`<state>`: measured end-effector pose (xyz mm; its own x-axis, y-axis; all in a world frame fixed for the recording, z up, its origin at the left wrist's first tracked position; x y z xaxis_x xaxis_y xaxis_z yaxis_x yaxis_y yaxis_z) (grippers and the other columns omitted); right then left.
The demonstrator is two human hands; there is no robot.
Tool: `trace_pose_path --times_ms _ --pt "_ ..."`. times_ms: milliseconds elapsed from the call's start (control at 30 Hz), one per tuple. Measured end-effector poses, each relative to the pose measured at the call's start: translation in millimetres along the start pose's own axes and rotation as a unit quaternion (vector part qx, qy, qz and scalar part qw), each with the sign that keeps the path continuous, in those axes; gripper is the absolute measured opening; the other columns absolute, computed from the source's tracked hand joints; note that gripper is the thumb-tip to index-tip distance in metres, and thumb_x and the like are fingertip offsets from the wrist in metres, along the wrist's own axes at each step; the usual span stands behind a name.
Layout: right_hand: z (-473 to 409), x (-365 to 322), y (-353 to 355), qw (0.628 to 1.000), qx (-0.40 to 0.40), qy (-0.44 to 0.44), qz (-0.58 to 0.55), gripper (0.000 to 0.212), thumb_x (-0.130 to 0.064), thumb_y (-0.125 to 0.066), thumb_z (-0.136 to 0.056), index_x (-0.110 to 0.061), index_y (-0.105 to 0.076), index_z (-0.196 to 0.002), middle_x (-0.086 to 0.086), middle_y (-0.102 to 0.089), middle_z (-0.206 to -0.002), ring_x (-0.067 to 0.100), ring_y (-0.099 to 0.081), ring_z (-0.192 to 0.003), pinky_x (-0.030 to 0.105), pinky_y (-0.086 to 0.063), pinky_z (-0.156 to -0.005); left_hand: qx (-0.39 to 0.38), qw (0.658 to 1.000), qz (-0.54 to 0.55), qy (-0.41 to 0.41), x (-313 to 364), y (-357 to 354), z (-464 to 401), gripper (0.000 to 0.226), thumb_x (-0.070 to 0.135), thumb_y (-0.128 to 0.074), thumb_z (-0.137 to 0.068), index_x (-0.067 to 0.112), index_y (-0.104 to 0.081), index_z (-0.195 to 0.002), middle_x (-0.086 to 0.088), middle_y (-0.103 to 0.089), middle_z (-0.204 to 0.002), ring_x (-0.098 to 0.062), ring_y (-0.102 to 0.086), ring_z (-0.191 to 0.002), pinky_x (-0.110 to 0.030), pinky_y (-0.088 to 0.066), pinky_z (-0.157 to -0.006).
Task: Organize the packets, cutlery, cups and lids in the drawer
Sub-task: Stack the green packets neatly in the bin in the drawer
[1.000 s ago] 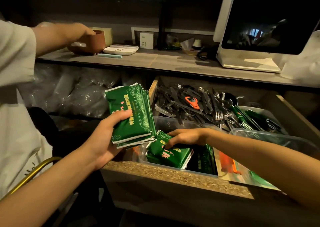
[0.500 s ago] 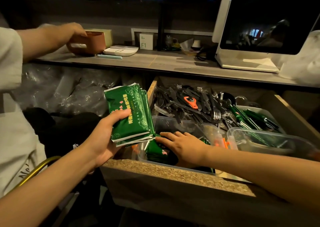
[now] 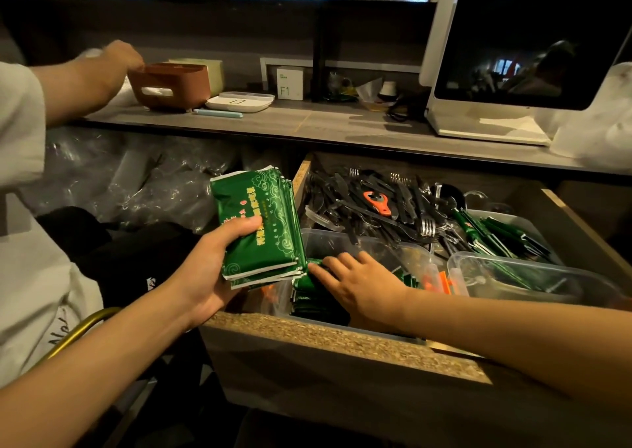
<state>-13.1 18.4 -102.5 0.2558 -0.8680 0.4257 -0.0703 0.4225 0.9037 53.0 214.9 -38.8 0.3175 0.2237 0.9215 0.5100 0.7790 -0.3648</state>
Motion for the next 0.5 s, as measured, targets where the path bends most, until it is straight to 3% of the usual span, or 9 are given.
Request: trace_pose_path --times_ms 100,233,367,500 --pt "-11.5 -7.0 -5.8 0.998 -0.016 0.016 0.059 0.071 -0.03 -0.037 -0.102 -0.009 0.005 -0.155 0.019 -0.029 -0.149 0.035 -0.04 -0.123 0.042 -0.041 -0.089 -0.001 1.0 0.001 0.0 0.5 -2.1 0.8 0.037 0.029 -0.062 -0.075 0.012 -0.071 -0.107 -0.011 -0.076 -0.098 -0.025 -0.074 -0.081 -0.041 -0.061 -0.073" --pt "-22.2 -1.1 -11.8 0.998 -0.05 -0.012 0.04 0.115 -0.056 -0.068 -0.082 -0.009 0.008 -0.154 0.016 -0.03 -0.143 0.033 -0.04 -0.119 0.042 -0.044 -0.085 0.001 1.0 -0.003 0.0 1.9 -2.1 1.3 0.039 0.029 -0.062 -0.075 0.011 -0.07 -0.109 -0.012 -0.076 -0.097 -0.026 -0.074 -0.081 -0.041 -0.061 -0.069" --pt "-18.8 8.9 -7.8 0.995 -0.076 -0.05 -0.034 0.117 -0.063 -0.067 -0.078 -0.015 0.005 -0.156 0.011 -0.021 -0.154 0.032 -0.033 -0.131 0.043 -0.045 -0.095 0.0 1.0 0.002 0.002 1.4 -3.4 1.5 0.038 0.028 -0.063 -0.074 0.011 -0.07 -0.107 -0.011 -0.076 -0.096 -0.024 -0.075 -0.078 -0.038 -0.063 -0.065" --pt "-3.2 25.0 15.5 0.966 -0.075 -0.086 -0.23 0.102 -0.067 -0.067 -0.076 -0.018 -0.022 -0.154 0.002 -0.033 -0.149 0.025 -0.037 -0.132 0.042 -0.039 -0.108 -0.008 1.0 -0.002 0.002 -0.5 -3.9 1.9 0.037 0.028 -0.063 -0.074 0.012 -0.07 -0.107 -0.01 -0.077 -0.095 -0.024 -0.075 -0.078 -0.041 -0.062 -0.067"
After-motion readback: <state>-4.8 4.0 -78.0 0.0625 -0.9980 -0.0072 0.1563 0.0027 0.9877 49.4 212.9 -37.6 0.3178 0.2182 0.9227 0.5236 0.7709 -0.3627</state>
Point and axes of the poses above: each hand's wrist, its own z-axis away from the middle knuckle, its own y-axis out of the back of the hand, x = y × z, the point moved 3 cm from there along -z, towards the middle knuckle
